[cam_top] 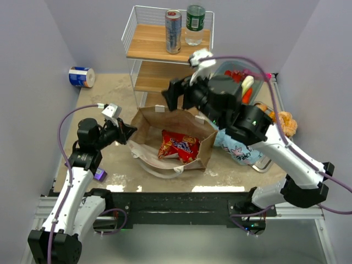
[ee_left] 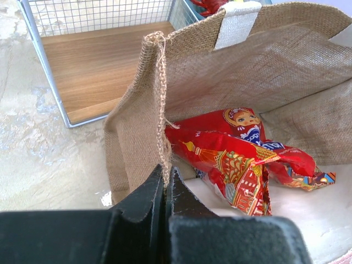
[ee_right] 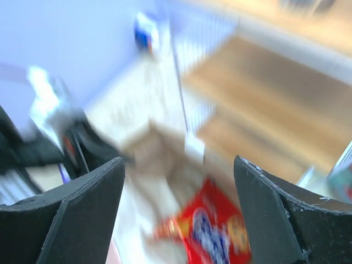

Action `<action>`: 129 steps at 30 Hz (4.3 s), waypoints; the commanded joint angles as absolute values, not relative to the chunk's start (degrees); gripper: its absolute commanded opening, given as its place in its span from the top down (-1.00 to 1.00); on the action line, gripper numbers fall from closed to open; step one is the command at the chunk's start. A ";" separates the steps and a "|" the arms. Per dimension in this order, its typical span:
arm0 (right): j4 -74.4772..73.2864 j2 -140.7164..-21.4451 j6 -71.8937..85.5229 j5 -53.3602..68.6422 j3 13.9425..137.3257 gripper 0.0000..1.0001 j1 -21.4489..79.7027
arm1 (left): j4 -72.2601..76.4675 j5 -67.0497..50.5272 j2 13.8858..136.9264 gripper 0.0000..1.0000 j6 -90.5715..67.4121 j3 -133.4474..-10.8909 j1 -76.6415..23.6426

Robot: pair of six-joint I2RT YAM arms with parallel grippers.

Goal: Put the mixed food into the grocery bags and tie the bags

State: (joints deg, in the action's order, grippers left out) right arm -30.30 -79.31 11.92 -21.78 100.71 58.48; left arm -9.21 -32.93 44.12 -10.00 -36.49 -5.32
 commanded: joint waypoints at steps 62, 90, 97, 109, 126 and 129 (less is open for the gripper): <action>-0.36 -120.33 -2.63 -34.56 132.02 0.21 43.77 | -6.86 -33.31 42.63 1.00 -10.72 -35.86 -5.36; 14.24 -96.86 -6.42 -0.53 114.53 1.00 45.88 | -6.06 -34.37 43.50 1.00 -11.25 -35.60 -5.36; 11.09 -88.60 -6.06 1.58 106.70 1.00 50.87 | -6.06 -34.37 43.59 1.00 -11.25 -35.60 -5.36; 0.18 -82.97 -4.15 -7.29 92.65 1.00 62.84 | -6.77 -33.40 43.42 1.00 -11.07 -35.68 -5.45; -29.43 -86.48 -1.67 -38.04 80.16 1.00 63.98 | -6.94 -32.70 43.59 1.00 -10.99 -35.77 -5.36; -32.69 -88.76 -2.37 -41.39 80.68 1.00 63.90 | -6.94 -32.87 43.51 1.00 -10.99 -35.77 -5.36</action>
